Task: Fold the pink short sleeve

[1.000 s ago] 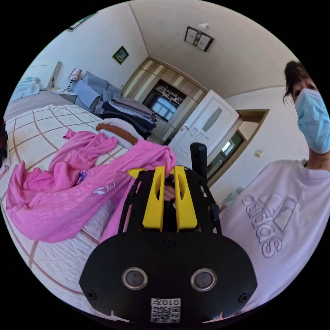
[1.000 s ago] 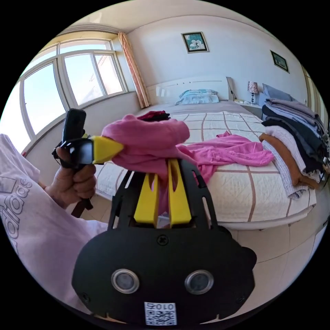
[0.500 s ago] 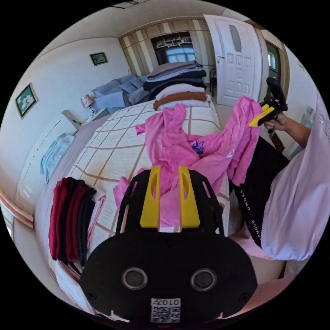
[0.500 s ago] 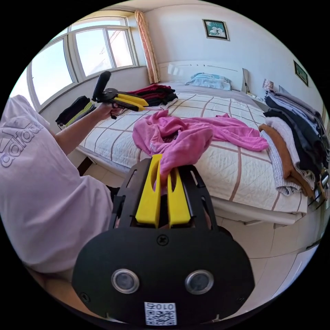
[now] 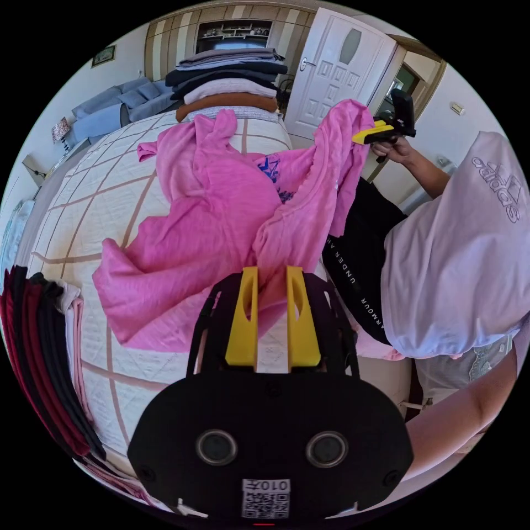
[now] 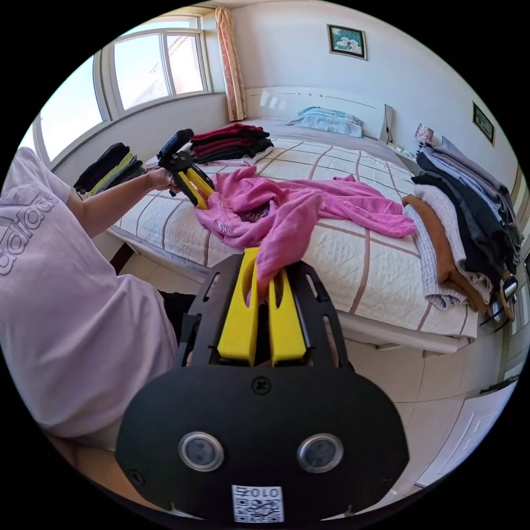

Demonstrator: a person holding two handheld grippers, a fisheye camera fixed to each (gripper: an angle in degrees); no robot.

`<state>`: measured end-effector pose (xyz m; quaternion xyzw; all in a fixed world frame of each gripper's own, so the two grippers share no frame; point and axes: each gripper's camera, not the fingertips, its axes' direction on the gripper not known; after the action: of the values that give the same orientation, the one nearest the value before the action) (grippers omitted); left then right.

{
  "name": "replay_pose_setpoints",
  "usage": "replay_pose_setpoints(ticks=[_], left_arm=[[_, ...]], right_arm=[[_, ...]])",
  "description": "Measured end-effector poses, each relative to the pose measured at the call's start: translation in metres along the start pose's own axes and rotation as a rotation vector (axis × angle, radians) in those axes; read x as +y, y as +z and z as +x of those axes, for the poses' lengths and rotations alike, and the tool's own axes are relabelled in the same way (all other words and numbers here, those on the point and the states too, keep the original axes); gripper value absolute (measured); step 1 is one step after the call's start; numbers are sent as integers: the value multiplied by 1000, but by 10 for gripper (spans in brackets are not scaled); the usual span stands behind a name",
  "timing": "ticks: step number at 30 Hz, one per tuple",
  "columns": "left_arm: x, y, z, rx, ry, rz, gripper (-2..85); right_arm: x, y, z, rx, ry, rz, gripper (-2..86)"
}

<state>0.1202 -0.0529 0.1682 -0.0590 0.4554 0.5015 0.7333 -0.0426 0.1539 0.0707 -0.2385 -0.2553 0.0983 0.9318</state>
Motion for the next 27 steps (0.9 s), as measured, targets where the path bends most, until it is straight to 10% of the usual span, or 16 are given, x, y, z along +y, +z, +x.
replay_pose_setpoints(ticks=[18, 27], left_arm=[[141, -343, 287, -798, -2, 921, 0], [140, -395, 265, -662, -80, 883, 0]], right_arm=[[-12, -243, -146, 300, -339, 440, 14], [-48, -277, -175, 336, -396, 421, 15]])
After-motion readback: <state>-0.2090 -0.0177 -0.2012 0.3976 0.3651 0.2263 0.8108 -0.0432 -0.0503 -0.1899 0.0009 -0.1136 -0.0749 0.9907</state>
